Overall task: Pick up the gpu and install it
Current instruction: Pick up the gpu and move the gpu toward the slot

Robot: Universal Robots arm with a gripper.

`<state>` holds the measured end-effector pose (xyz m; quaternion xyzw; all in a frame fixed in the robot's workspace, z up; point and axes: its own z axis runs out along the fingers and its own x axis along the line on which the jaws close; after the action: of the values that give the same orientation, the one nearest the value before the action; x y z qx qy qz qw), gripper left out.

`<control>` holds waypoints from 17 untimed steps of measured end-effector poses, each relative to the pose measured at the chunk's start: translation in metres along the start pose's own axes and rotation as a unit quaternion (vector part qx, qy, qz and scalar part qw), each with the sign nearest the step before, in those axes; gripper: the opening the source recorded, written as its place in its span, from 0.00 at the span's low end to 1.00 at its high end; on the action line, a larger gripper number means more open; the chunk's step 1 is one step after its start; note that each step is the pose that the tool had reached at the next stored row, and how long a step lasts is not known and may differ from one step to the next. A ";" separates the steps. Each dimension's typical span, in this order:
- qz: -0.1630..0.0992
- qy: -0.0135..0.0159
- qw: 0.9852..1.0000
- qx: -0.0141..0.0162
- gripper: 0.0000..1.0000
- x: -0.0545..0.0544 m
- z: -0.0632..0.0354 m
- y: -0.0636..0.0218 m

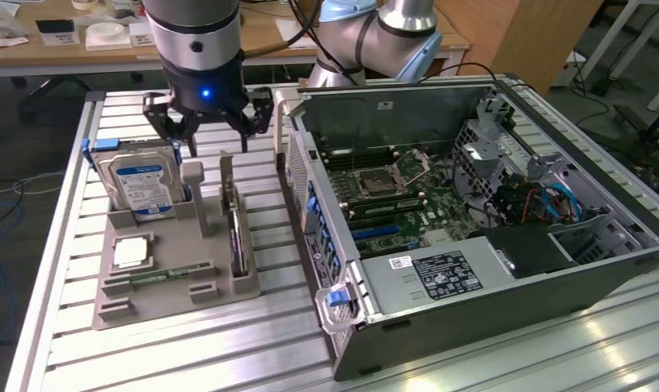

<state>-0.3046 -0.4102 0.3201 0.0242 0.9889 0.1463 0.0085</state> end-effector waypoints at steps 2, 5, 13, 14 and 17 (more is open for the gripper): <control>0.000 0.000 1.000 -0.001 0.71 0.000 0.0008 -0.0002; 0.000 0.000 1.000 -0.002 0.71 0.000 0.0019 -0.0006; 0.000 0.000 1.000 -0.006 0.71 0.000 0.0050 -0.0015; 0.000 0.000 1.000 -0.006 0.71 0.000 0.0054 -0.0017; 0.000 0.000 1.000 -0.008 0.71 0.000 0.0067 -0.0021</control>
<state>-0.3046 -0.4102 0.3130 0.0242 0.9877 0.1543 0.0084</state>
